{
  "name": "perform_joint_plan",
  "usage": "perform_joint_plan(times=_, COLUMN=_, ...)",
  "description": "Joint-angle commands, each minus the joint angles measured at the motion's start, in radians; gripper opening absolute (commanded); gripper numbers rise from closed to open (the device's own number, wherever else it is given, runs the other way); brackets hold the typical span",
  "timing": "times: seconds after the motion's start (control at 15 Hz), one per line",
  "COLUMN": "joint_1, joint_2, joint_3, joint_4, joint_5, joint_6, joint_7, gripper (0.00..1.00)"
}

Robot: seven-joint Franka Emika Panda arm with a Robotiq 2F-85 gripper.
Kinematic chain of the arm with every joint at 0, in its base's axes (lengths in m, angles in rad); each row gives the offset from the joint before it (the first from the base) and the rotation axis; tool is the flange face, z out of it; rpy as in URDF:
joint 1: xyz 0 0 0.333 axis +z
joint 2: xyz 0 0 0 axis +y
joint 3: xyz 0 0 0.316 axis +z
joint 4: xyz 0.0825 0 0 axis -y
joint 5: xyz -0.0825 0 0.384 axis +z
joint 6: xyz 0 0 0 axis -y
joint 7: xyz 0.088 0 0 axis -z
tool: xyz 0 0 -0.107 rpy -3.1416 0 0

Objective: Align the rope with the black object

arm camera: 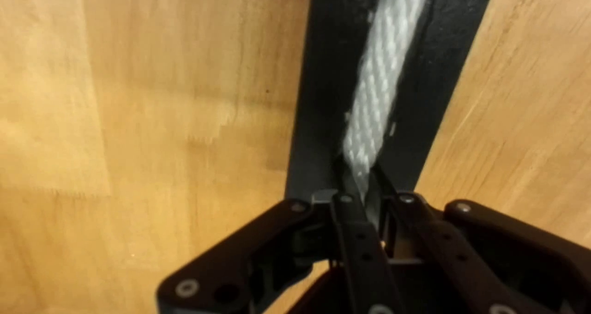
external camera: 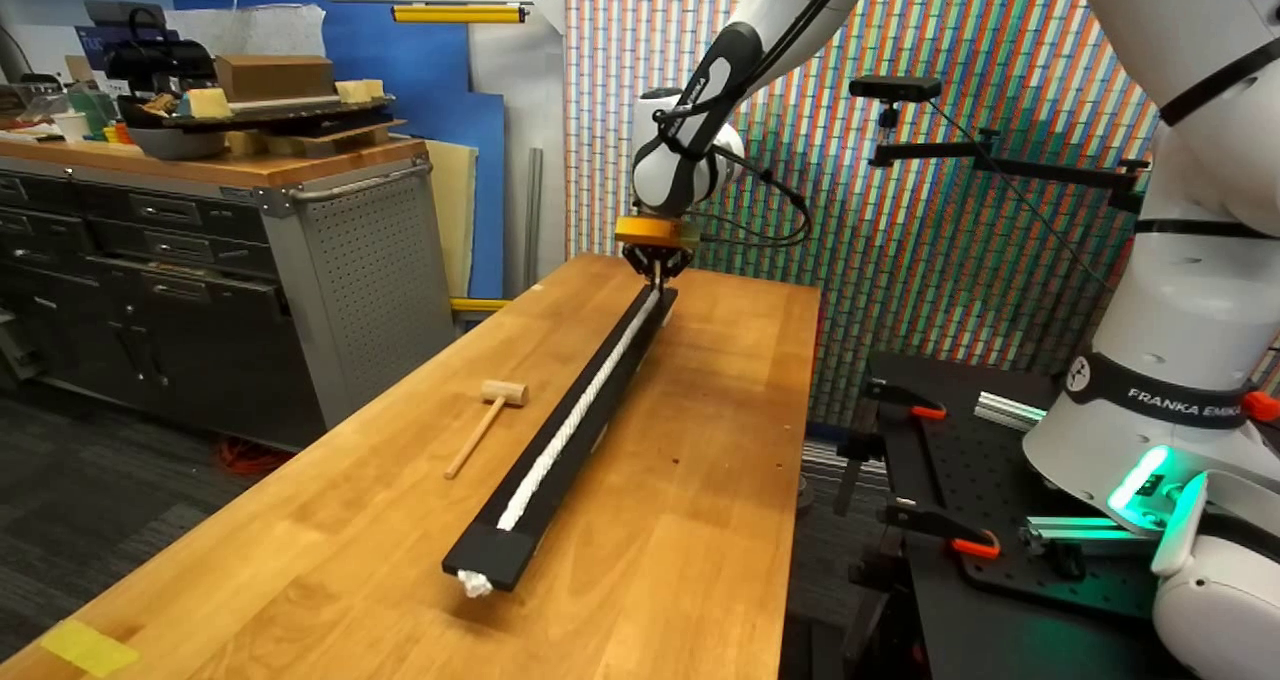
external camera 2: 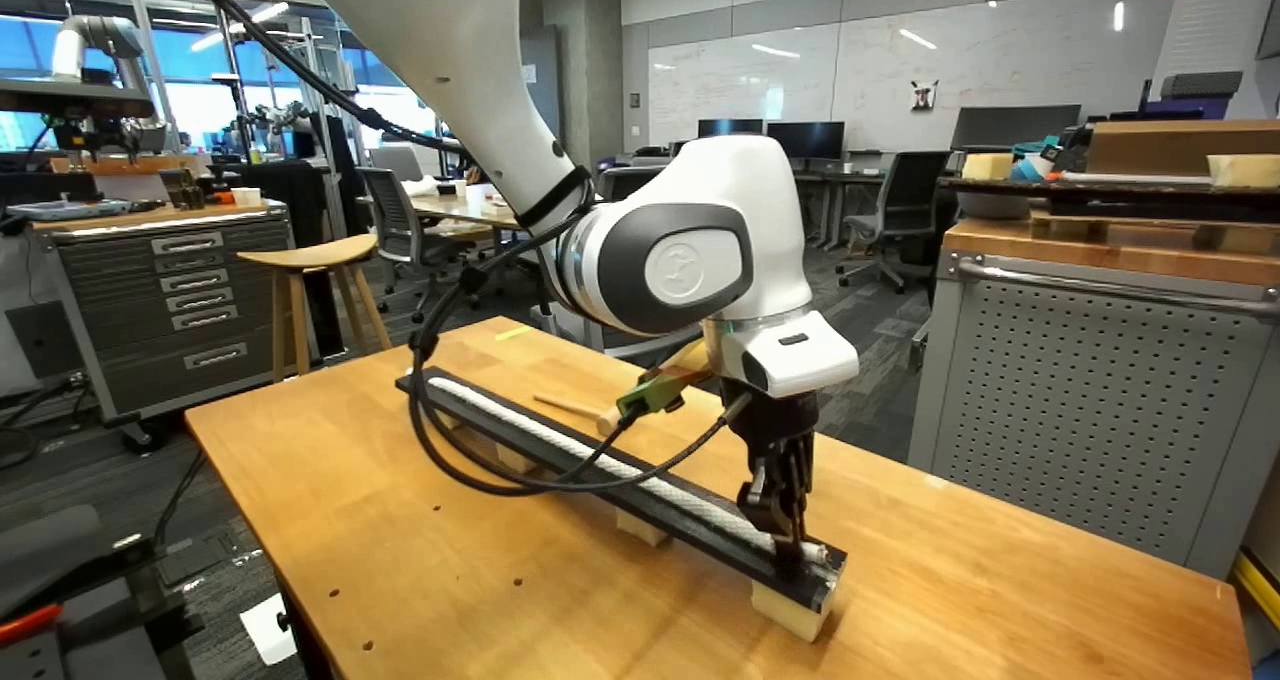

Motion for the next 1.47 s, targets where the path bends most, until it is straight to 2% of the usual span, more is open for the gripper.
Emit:
perform_joint_plan(times=0.0, joint_1=0.015, joint_2=-0.106, joint_3=-0.026, joint_4=-0.149, joint_5=0.005, joint_6=0.071, joint_7=-0.009, gripper=0.03)
perform_joint_plan(times=0.33, joint_1=0.019, joint_2=-0.128, joint_3=-0.027, joint_4=-0.179, joint_5=0.004, joint_6=0.089, joint_7=-0.007, gripper=0.03)
perform_joint_plan(times=0.73, joint_1=0.015, joint_2=-0.102, joint_3=-0.025, joint_4=-0.138, joint_5=0.006, joint_6=0.094, joint_7=-0.003, gripper=0.03)
perform_joint_plan(times=1.4, joint_1=0.022, joint_2=-0.043, joint_3=-0.021, joint_4=-0.109, joint_5=0.022, joint_6=0.173, joint_7=0.002, gripper=0.03)
